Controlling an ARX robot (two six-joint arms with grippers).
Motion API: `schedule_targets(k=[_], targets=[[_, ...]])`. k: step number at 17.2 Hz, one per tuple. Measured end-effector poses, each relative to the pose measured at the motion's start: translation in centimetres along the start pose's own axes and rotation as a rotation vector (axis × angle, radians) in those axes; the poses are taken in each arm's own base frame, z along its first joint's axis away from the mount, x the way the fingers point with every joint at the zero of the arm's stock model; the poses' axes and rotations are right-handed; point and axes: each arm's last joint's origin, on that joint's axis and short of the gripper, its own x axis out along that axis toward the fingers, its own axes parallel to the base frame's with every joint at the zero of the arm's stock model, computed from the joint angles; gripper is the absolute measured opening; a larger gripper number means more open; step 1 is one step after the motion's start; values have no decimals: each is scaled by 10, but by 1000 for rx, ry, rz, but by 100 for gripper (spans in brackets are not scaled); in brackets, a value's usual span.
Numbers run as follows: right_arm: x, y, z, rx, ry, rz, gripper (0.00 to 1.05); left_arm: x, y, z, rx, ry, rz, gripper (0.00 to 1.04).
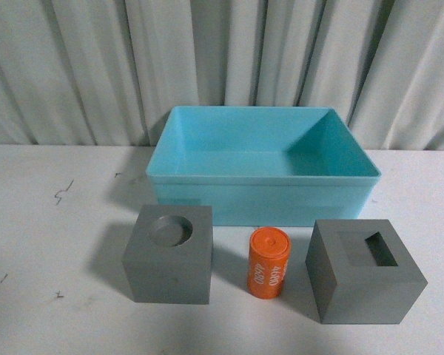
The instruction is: Place gray and orange parts in blue box
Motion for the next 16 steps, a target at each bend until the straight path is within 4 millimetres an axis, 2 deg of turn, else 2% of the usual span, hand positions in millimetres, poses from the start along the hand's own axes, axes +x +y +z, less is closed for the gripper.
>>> schedule_targets(k=[16], targets=[[0, 0, 0, 0, 0, 0, 98, 0, 0, 0, 0, 0, 0, 98]])
